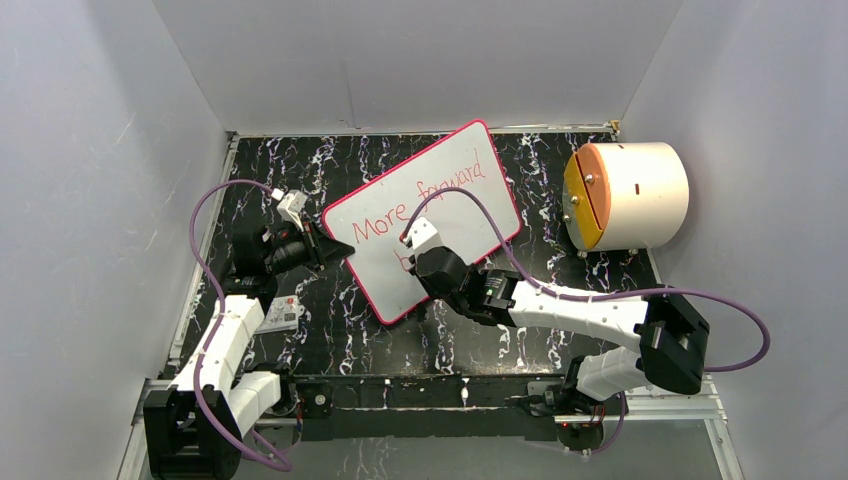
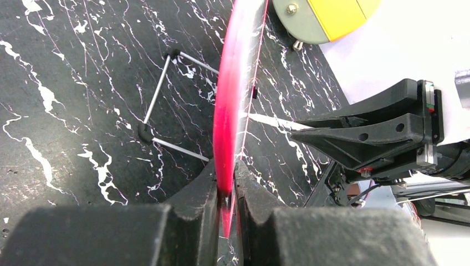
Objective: Write a sentence on the whiteboard
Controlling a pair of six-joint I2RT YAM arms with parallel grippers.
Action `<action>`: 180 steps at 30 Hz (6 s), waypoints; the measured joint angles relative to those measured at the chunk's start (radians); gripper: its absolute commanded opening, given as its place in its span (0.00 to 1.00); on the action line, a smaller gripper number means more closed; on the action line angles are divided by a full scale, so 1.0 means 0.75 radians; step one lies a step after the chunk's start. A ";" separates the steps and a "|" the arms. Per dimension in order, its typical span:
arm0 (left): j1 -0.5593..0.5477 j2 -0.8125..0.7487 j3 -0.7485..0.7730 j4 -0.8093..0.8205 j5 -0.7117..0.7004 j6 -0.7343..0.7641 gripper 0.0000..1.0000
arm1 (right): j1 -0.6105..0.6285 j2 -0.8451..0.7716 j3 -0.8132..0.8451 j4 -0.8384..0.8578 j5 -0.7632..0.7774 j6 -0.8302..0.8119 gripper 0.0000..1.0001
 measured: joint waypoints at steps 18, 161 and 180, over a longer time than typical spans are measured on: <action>-0.001 0.000 0.000 0.001 0.007 0.001 0.00 | -0.024 -0.003 -0.011 -0.046 0.075 0.008 0.00; -0.001 0.014 0.012 -0.020 0.020 0.011 0.00 | -0.200 -0.080 -0.073 0.083 -0.150 -0.146 0.00; -0.001 0.015 0.013 -0.020 0.021 0.011 0.00 | -0.200 -0.094 -0.095 0.042 -0.103 -0.121 0.00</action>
